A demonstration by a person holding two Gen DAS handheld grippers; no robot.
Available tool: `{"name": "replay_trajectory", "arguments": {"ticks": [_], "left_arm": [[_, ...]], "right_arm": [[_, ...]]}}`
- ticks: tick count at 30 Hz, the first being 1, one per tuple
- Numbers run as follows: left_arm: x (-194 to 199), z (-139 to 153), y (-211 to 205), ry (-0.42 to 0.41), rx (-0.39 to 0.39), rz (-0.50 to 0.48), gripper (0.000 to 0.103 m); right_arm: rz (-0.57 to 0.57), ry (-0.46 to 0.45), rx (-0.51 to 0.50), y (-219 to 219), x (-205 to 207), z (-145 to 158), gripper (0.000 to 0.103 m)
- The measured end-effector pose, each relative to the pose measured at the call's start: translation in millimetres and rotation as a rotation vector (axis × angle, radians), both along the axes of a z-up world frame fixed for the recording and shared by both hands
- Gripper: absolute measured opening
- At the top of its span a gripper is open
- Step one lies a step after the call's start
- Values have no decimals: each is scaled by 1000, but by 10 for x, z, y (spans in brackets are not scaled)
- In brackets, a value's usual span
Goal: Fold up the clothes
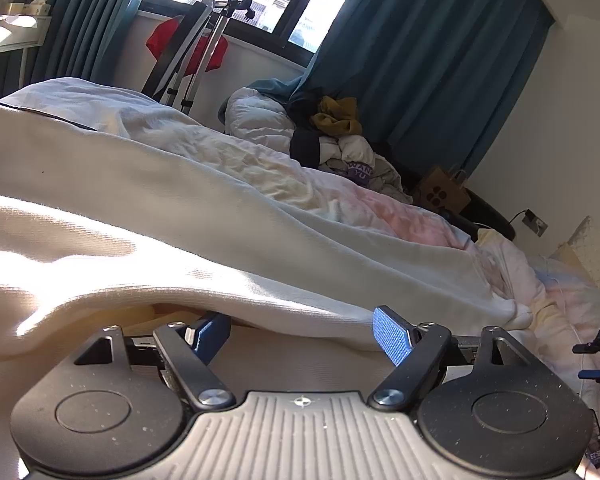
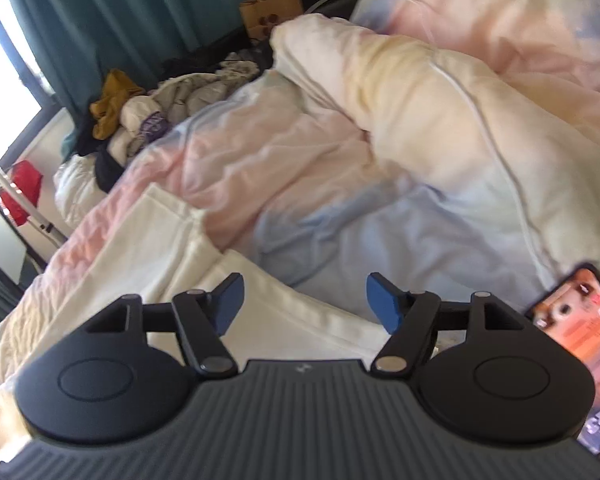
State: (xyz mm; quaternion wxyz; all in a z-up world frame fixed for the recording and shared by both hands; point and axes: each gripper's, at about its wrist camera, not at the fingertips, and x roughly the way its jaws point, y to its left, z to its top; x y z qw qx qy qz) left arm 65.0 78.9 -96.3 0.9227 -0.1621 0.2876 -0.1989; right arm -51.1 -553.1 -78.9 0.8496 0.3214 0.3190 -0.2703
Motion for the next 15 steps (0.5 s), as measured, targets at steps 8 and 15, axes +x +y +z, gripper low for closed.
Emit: {"name": "replay_trajectory", "arguments": {"ticks": [8, 15], "left_arm": [[-46, 22, -87, 36, 76, 15, 80], [-99, 16, -134, 38, 106, -6, 80]], "right_arm": [[-80, 64, 157, 15, -369, -429, 71], [-67, 39, 67, 189, -283, -317, 15]]}}
